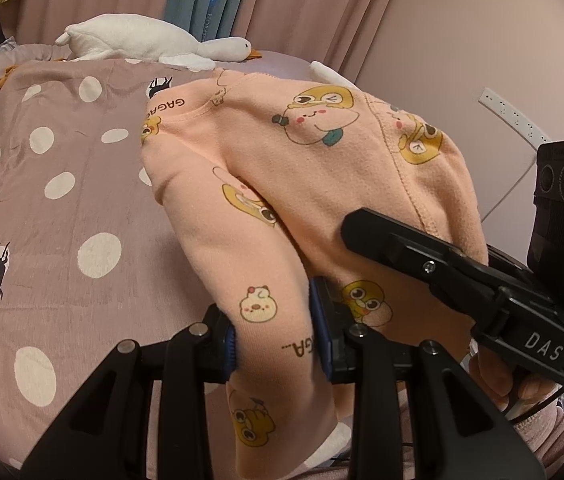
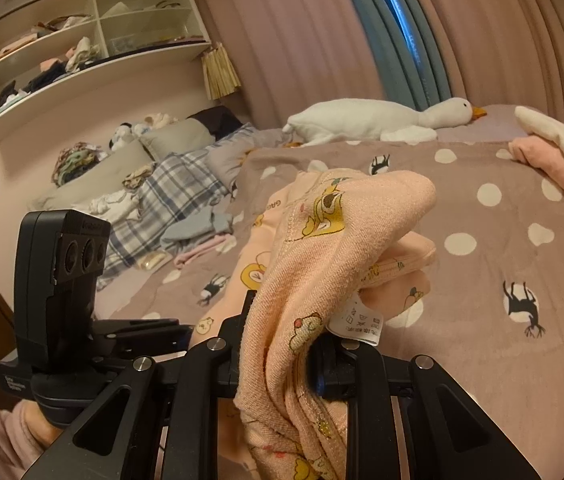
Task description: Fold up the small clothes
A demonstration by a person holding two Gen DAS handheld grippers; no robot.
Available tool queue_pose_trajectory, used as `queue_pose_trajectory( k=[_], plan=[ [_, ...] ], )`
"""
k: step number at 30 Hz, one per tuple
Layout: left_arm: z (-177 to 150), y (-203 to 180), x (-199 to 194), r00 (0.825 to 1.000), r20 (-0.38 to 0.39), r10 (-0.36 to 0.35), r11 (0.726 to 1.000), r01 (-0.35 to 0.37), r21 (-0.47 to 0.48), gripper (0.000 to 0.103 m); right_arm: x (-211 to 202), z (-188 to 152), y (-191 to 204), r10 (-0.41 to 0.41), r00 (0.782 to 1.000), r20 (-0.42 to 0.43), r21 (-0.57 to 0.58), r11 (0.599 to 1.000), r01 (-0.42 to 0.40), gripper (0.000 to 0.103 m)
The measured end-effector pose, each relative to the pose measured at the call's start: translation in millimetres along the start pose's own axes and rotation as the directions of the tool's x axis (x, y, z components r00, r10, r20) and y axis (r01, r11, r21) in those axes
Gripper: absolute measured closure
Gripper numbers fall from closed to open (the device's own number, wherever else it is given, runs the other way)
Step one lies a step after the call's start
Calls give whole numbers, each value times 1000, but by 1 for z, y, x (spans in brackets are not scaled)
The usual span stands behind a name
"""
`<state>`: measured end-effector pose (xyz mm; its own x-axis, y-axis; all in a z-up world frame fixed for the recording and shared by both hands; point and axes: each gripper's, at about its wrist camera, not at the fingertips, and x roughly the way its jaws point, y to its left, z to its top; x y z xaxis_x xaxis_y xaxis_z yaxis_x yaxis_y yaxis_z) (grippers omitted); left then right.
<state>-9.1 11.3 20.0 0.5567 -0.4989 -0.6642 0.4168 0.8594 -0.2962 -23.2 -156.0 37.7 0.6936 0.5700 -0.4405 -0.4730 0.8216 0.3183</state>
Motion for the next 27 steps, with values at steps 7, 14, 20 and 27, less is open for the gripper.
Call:
queue_pose_trajectory(
  k=[7, 14, 20, 27],
  plan=[
    [10, 11, 14, 1000, -23, 13, 1000, -14, -12, 72, 13, 6, -6, 9, 1000, -12, 19, 1000, -9, 79],
    [17, 18, 26, 999, -36, 20, 1000, -21, -23, 72, 25, 10, -7, 5, 1000, -25, 28, 1000, -5, 79],
    [23, 25, 31, 999, -41, 20, 999, -21, -26, 72, 28, 11, -6, 3, 1000, -29, 31, 1000, -2, 79],
    [25, 28, 37, 998, -49, 25, 999, -27, -34, 72, 38, 15, -8, 1, 999, -42, 37, 999, 0, 79]
  ],
)
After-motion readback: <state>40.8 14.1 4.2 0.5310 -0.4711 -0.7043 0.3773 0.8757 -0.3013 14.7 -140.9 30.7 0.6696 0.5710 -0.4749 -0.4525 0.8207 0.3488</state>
